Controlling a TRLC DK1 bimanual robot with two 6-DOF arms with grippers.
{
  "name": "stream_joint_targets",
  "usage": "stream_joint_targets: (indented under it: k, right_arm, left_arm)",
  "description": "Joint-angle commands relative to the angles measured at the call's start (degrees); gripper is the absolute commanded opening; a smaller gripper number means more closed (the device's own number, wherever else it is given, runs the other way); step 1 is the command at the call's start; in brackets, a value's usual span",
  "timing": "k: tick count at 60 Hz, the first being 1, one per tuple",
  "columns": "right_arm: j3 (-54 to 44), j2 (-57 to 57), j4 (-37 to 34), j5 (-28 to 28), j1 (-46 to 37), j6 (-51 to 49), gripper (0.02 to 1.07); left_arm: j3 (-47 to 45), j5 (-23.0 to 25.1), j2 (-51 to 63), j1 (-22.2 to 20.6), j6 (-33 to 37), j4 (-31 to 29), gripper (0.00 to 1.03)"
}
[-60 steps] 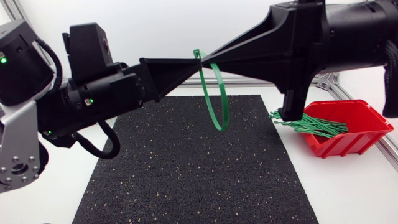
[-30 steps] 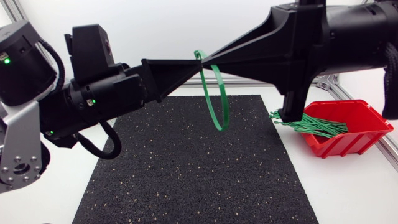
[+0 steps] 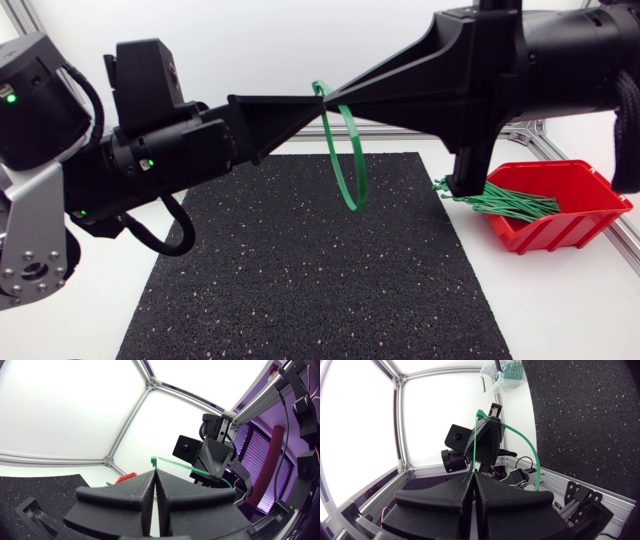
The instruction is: Take a green cable tie from the red box, thread the tail through the head to close it, then place it in the transparent bin on the left.
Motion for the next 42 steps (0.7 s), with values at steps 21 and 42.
stream_joint_targets:
  k: [21, 42]
  right_arm:
    - [-2.23, -0.01, 0.89, 0.23, 0.68, 1.98, 0.08]
    - [-1.71, -0.63, 1.42, 0.85, 0.68, 1.89, 0.08]
  left_arm:
    - [1.31, -0.33, 0.86, 0.48, 0.22, 1.15, 0.03]
    - [0.78, -0.24, 0.68, -0.22, 0.22, 1.06, 0.03]
